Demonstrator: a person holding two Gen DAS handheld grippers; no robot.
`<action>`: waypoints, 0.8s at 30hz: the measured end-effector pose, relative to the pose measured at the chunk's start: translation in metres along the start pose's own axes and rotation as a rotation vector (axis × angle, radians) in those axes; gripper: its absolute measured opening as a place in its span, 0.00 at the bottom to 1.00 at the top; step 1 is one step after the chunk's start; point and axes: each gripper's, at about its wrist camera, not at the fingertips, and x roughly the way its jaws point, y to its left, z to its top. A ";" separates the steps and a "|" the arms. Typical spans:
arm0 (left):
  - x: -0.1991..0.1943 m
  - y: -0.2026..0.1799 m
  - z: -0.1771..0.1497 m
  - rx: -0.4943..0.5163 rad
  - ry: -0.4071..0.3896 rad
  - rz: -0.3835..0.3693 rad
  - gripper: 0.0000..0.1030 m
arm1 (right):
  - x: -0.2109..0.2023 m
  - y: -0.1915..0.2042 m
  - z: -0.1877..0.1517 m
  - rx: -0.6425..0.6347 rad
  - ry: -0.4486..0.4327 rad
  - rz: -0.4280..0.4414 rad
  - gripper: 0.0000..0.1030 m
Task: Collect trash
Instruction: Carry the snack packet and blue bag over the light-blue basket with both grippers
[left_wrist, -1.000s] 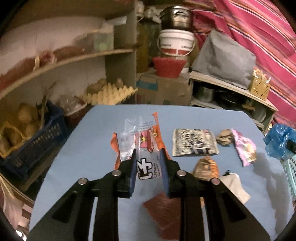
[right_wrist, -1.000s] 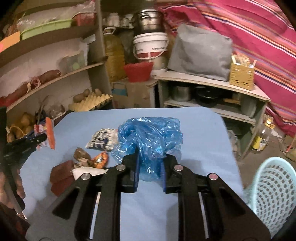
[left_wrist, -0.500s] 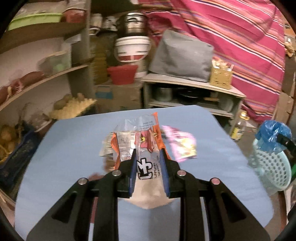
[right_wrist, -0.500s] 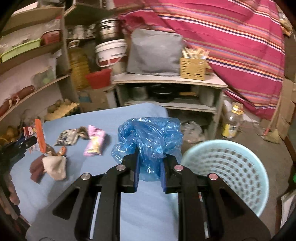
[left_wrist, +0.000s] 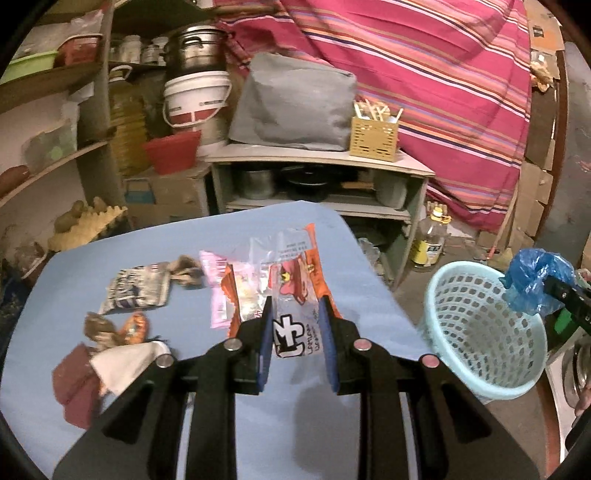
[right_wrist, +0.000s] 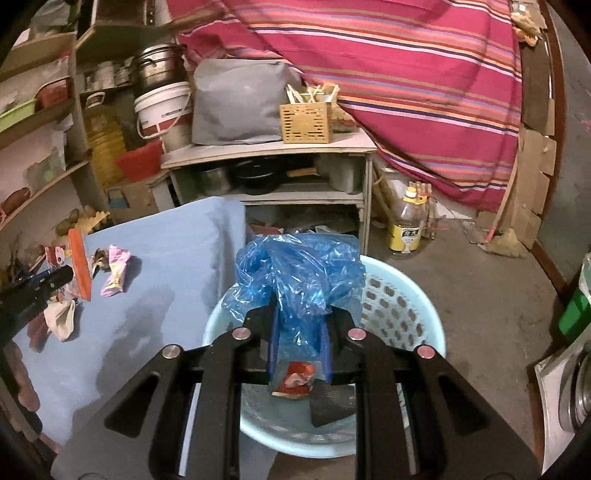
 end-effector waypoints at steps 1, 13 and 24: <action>0.001 -0.005 0.000 0.002 0.000 -0.005 0.23 | 0.001 -0.003 0.002 0.000 0.002 -0.001 0.18; 0.016 -0.052 0.001 0.023 -0.018 -0.033 0.23 | 0.011 -0.030 -0.004 0.007 0.020 0.008 0.18; 0.036 -0.110 0.001 0.071 0.004 -0.121 0.23 | 0.019 -0.061 -0.014 0.088 0.033 -0.016 0.18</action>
